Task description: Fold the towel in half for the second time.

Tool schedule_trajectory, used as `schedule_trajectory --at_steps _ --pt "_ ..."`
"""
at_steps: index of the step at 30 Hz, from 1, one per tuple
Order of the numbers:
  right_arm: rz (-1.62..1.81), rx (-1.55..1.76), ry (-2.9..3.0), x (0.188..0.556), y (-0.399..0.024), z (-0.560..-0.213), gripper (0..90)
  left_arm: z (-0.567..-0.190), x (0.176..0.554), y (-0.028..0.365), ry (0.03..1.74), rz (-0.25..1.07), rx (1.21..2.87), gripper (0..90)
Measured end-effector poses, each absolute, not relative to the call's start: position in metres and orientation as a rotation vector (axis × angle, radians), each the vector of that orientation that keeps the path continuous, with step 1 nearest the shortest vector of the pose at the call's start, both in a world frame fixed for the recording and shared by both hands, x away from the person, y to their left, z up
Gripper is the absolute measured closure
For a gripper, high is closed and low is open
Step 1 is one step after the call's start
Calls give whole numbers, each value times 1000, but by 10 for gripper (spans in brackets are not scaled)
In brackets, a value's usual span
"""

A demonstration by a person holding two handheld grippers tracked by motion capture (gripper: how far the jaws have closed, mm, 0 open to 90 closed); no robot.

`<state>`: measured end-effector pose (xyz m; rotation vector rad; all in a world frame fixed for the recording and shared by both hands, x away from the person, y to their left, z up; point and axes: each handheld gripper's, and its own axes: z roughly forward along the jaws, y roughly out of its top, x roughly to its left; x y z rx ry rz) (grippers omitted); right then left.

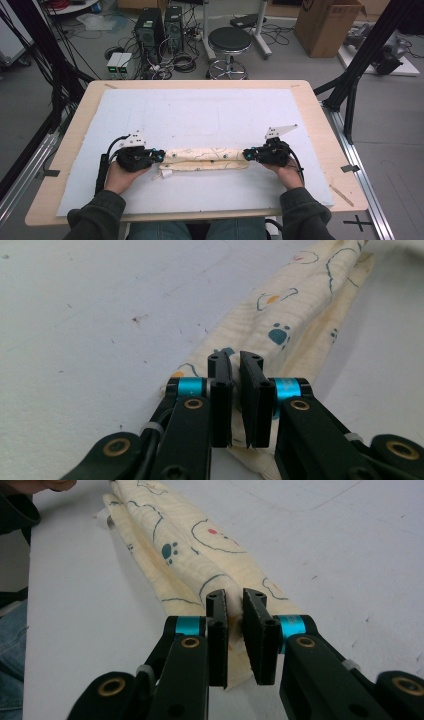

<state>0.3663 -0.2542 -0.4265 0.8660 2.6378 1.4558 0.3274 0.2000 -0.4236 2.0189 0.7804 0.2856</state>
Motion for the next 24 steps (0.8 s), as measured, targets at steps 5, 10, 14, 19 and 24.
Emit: schedule_trajectory --at_steps 5,10,14,19,24 --pt "1436 858 2643 364 -256 -429 801 -431 322 201 787 269 2028 831" --pt "1433 853 2657 359 -255 -431 802 -431 320 203 780 258 2025 832" --pt "1420 853 2672 356 -255 -434 802 -433 318 205 780 253 2027 833" --pt "1408 850 2692 352 -254 -437 804 -434 317 205 775 243 2039 834" --pt "1389 863 2706 350 -256 -442 794 -437 317 202 771 229 2068 801"
